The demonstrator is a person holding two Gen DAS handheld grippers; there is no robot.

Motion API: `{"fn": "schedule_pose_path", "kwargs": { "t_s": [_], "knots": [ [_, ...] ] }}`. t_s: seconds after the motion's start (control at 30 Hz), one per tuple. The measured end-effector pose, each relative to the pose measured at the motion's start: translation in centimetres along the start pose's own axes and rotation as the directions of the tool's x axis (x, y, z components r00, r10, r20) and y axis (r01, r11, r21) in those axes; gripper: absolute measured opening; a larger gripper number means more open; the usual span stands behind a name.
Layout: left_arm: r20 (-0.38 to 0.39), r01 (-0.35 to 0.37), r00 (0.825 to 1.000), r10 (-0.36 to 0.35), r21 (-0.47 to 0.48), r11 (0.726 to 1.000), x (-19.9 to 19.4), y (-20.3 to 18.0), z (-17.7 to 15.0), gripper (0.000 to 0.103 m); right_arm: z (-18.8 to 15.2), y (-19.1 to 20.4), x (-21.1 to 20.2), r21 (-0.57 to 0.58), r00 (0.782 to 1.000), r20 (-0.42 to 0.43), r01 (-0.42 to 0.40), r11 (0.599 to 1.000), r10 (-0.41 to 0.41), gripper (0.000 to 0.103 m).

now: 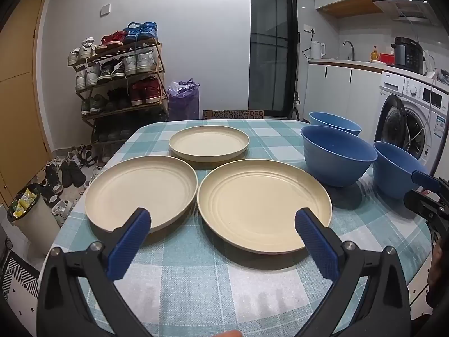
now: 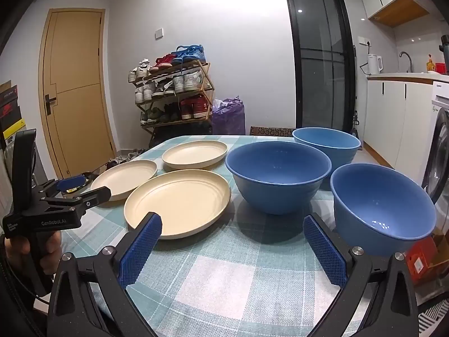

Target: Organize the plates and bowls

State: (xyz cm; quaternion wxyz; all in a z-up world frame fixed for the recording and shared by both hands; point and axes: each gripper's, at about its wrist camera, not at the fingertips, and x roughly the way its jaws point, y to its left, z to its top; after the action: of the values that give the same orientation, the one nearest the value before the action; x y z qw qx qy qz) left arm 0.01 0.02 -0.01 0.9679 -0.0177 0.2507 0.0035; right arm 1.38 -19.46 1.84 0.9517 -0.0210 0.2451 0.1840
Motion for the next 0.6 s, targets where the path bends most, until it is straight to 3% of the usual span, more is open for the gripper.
{"fn": "schedule_pose_path", "kwargs": {
  "t_s": [0.6],
  "knots": [
    [-0.004,-0.001,1.0,0.001,0.004,1.0,0.08,-0.24,-0.14,0.103,0.01,0.06,-0.21,0.0,1.0,0.009,-0.003,1.0,0.003,0.103]
  ]
}}
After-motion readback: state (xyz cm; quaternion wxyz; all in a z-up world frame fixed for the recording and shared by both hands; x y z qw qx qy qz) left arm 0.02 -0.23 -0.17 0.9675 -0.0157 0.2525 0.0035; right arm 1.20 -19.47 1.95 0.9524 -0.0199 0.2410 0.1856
